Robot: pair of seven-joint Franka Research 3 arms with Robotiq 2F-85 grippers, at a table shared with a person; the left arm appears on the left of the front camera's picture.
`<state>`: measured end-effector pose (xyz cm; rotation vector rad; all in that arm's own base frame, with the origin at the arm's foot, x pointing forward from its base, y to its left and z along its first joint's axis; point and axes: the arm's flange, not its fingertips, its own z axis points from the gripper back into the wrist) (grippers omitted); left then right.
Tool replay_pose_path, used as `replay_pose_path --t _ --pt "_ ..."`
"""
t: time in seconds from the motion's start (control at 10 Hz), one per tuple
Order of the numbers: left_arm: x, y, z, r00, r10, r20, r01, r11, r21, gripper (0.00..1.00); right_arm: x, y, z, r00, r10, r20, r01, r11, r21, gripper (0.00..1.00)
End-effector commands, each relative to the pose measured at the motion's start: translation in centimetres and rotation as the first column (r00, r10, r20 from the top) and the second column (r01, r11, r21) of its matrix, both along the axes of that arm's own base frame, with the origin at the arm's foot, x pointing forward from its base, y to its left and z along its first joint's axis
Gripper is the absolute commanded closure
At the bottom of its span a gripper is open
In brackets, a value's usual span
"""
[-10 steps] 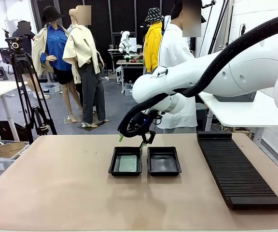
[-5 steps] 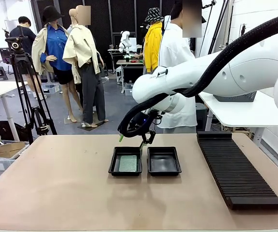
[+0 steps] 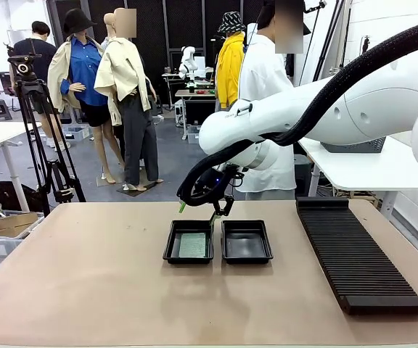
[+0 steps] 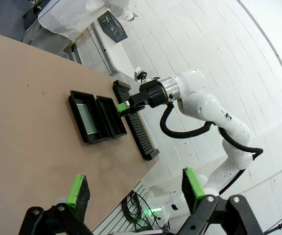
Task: Inspect and transfer BCBs to ESD trays.
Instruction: Pick up the ESD tray and place it on the left side of the table.
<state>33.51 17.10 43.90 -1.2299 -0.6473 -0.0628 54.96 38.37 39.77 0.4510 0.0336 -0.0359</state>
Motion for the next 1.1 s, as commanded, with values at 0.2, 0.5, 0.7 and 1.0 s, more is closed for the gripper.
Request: replay_pose_path --t 0.2,0.5,0.7,1.0 --pt "1.3 -2.4 2.9 1.0 -0.001 -0.005 0.002 0.999 0.051 0.0 -1.7 -3.7 2.7 1.0 0.019 0.017 -0.02 0.998 0.052 0.0" --pt "3.1 -6.2 5.2 0.999 0.021 -0.034 -0.016 0.989 0.149 0.0 -3.5 -9.6 5.6 0.999 0.022 0.042 -0.027 0.991 0.131 0.0" --pt "4.3 -9.8 7.0 0.998 0.02 -0.053 -0.008 0.974 0.225 0.0 -4.2 -13.6 6.3 0.999 -0.008 0.044 -0.001 0.978 0.206 0.0" --pt "7.6 -14.6 8.9 0.986 0.049 -0.158 0.012 0.932 0.362 0.0 -6.3 -19.0 6.8 0.991 -0.074 0.107 0.038 0.951 0.307 0.0"
